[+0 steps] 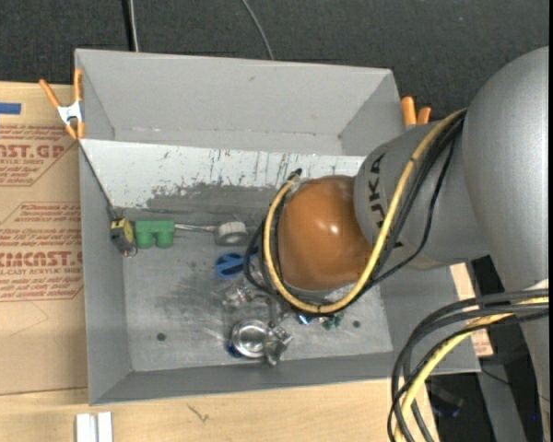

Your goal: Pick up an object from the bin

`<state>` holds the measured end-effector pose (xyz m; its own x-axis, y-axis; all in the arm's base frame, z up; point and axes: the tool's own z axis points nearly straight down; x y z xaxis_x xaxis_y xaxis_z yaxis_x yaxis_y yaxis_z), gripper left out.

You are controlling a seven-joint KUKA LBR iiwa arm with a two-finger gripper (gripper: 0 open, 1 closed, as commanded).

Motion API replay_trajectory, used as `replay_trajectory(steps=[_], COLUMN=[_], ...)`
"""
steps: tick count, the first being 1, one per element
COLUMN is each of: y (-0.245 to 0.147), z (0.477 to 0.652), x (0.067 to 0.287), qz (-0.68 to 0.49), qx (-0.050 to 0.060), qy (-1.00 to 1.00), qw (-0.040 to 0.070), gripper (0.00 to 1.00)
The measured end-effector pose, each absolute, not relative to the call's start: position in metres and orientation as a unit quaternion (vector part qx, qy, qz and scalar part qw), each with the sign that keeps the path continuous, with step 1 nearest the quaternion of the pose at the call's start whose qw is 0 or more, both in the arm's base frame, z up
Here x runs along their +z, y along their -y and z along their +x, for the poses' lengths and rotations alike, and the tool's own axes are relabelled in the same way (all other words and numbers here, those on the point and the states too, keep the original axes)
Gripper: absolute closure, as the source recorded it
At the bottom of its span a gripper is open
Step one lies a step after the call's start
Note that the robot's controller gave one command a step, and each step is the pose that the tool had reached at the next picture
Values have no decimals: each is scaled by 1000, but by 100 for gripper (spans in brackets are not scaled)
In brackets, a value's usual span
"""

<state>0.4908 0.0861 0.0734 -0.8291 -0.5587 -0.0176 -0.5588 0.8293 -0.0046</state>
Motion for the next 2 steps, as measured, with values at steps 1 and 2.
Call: replay_trajectory(steps=[1,2], y=[-86,-77], z=[490,524], x=[74,205], qz=[-292,-280], qx=[1,-1], qy=[-957,-960], qw=[8,5], gripper=[100,100])
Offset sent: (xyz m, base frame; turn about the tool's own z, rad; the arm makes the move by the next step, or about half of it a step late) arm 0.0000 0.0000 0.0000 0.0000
